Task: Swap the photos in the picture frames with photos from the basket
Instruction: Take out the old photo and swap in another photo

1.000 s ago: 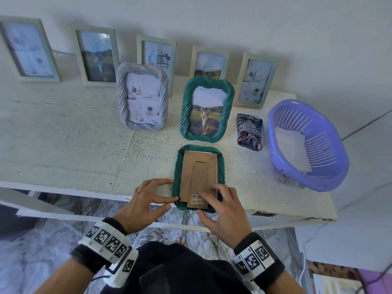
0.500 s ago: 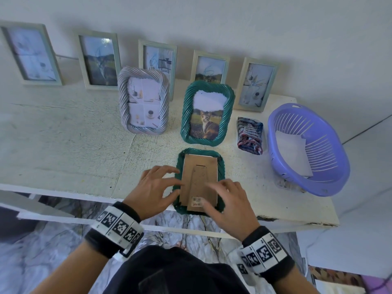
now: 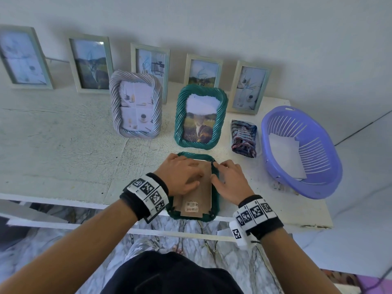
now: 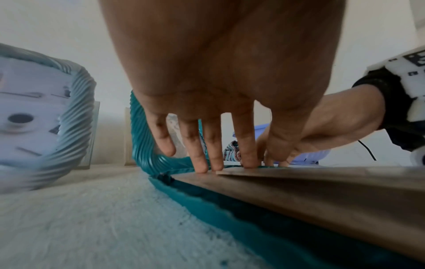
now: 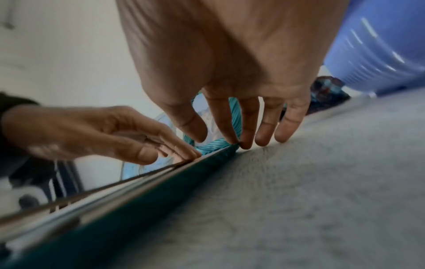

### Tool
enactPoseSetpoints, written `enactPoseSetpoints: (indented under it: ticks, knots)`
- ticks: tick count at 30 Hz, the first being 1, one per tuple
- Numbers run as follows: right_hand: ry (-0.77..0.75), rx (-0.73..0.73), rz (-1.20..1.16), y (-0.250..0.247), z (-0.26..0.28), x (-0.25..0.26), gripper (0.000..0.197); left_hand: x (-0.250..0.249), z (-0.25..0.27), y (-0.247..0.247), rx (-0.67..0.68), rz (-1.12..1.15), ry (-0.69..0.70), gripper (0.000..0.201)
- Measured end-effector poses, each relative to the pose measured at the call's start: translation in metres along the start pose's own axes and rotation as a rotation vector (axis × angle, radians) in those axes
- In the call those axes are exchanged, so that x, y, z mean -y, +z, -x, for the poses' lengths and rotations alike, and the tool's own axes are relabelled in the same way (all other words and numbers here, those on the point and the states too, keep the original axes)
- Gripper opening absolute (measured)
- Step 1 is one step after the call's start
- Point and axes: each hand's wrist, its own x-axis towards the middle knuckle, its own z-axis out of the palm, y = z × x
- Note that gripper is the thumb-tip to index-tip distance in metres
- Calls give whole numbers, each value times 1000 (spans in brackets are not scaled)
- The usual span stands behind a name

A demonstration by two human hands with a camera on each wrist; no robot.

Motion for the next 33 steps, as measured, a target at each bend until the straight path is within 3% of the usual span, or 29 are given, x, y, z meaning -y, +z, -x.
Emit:
enactPoseSetpoints:
  ticks: [5,13,27,33]
  knots:
    - [109,26,-348,1,-4,-6,50,2,0,2,9,4,-4,72]
    - [116,13,-558,0,-9,-14,40,2,-2,2,23,28,4,75]
    - [44,14,-371,9,-11,-17,47,8,-1,9,5,98,4,67]
    - [-1,-6,-4,4,-1,1,48,15,4,15,2,277,-27,70]
